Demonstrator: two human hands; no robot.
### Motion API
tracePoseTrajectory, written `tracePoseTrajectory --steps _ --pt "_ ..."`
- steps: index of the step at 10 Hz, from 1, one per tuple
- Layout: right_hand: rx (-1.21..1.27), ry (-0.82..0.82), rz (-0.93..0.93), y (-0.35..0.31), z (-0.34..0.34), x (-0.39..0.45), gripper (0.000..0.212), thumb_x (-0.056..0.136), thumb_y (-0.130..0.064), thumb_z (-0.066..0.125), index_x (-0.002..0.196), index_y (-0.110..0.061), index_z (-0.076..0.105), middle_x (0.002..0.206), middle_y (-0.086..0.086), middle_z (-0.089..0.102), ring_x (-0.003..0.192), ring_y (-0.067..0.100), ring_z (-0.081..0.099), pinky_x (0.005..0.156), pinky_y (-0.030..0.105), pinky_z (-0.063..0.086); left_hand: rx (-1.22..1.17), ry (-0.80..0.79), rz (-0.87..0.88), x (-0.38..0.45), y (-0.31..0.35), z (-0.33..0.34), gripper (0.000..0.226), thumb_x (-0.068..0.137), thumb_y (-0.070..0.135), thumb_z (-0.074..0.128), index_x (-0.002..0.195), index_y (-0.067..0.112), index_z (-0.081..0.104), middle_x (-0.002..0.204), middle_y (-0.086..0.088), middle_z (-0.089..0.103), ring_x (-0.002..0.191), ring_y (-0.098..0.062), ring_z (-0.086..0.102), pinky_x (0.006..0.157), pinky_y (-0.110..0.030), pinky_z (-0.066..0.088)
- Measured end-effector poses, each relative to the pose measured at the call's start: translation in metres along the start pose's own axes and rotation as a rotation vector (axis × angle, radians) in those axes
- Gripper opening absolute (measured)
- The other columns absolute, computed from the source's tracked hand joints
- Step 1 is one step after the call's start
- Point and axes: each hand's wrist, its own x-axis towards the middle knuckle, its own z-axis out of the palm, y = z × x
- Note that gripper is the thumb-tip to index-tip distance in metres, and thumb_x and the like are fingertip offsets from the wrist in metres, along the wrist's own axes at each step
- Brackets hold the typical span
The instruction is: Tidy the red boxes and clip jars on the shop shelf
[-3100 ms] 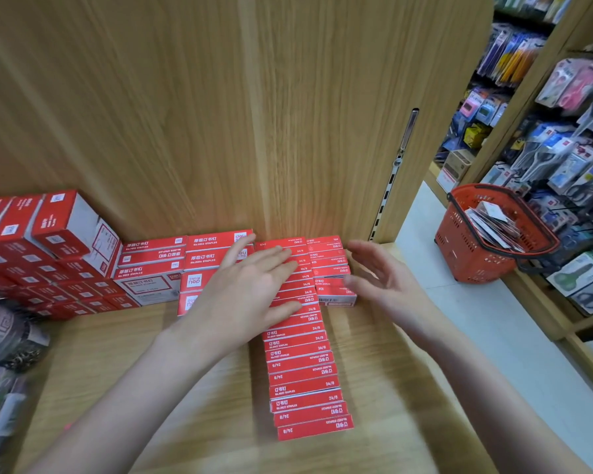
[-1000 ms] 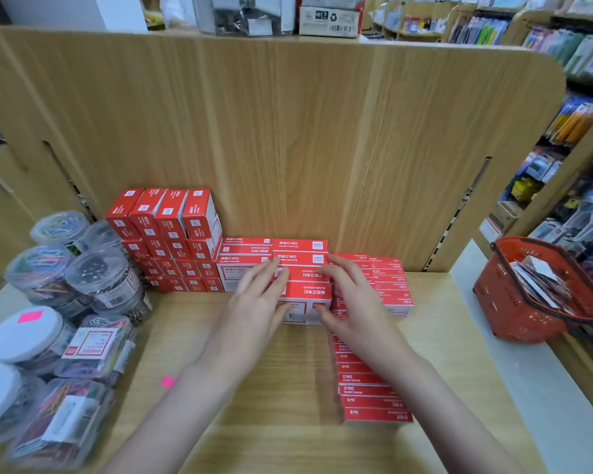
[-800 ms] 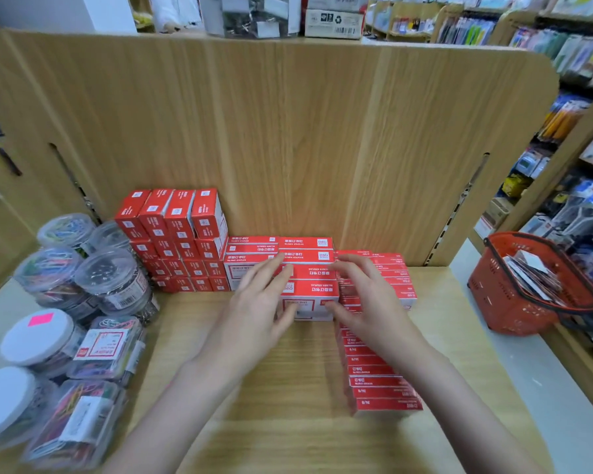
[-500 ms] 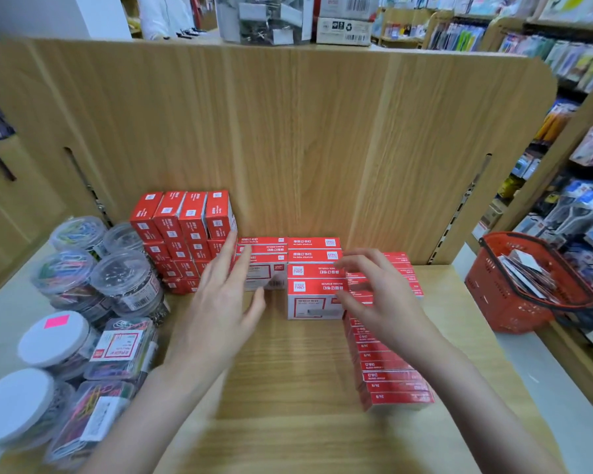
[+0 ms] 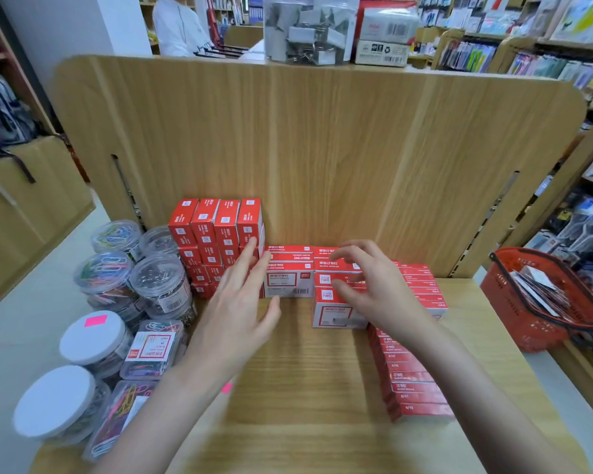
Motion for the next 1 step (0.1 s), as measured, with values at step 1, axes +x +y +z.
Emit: tracePoseTrajectory --steps 1 --pt "0.02 0.009 -0.03 -0.0123 -0.0085 0.0053 0.027 0.083 -0.013 0.064 0.11 -0.013 0.057 0.115 -0.001 0.049 0.103 0.01 0.052 0.091 0.036 0.046 -0.06 0.051 0.035 0.0018 0.0096 -0.0155 0.059 0.082 0.037 0.039 0.132 0.007 0.047 0.144 -0.009 0.038 0.13 -0.014 0.036 0.107 -0.013 0.017"
